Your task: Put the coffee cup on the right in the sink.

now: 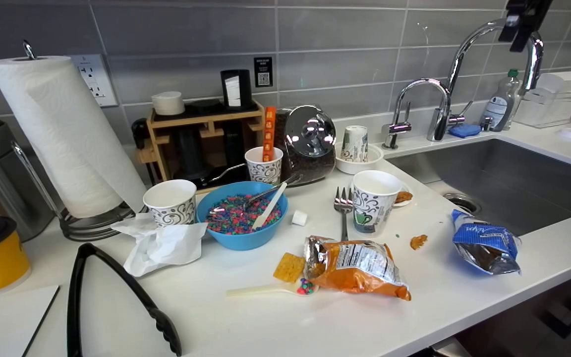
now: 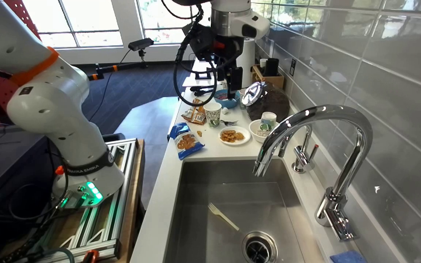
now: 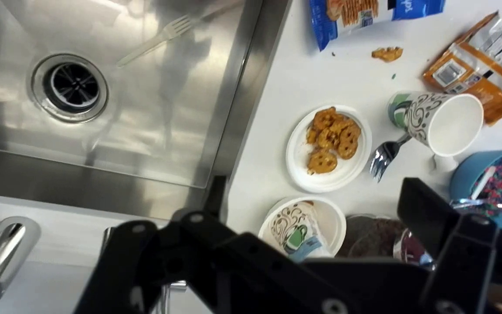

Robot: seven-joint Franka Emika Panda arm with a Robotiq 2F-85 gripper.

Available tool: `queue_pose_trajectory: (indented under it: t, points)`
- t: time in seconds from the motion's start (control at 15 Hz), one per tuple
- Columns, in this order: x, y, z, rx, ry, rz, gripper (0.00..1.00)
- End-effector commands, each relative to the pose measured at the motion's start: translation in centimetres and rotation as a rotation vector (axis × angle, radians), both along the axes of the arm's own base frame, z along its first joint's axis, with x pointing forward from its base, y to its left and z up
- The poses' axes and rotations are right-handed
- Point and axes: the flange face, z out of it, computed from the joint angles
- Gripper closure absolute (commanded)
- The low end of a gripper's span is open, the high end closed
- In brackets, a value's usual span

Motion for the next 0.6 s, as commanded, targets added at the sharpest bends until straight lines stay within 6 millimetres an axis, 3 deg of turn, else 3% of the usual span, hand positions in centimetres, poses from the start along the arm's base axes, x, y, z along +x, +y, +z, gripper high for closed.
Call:
queue_pose_trajectory:
  t: [0.0, 0.33, 0.53]
  points:
    - [1.3, 3.9, -3.8, 0.006, 0.106, 0.082, 0.00]
    - [1.7, 11.1, -8.7, -0.034, 0.203, 0.212, 0.00]
    - [1.3, 15.1, -9.9, -0.086, 0.211, 0.250, 0.00]
